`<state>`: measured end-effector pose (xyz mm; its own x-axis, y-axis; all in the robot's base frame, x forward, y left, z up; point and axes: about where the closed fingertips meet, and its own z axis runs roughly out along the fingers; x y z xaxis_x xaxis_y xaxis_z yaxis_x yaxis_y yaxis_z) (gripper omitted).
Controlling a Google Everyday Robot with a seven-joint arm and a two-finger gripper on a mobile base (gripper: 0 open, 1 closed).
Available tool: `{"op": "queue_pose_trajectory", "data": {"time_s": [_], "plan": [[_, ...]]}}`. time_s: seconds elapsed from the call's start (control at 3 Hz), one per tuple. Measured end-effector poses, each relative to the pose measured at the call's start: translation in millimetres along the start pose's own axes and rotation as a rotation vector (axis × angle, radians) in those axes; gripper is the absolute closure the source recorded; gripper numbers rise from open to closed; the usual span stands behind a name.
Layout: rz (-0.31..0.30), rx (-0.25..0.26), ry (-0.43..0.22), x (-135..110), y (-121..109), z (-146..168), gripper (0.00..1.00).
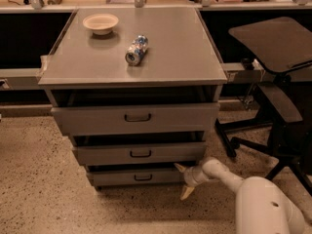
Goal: Open bottom drawer
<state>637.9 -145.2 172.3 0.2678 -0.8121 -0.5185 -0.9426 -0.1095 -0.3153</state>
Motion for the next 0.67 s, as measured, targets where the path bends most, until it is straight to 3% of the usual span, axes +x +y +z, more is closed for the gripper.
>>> {"op": "queue_pose_trajectory", "data": {"time_s": [0.67], "plan": [[-0.003, -0.085, -0.007, 1, 10, 16, 0.5]]}}
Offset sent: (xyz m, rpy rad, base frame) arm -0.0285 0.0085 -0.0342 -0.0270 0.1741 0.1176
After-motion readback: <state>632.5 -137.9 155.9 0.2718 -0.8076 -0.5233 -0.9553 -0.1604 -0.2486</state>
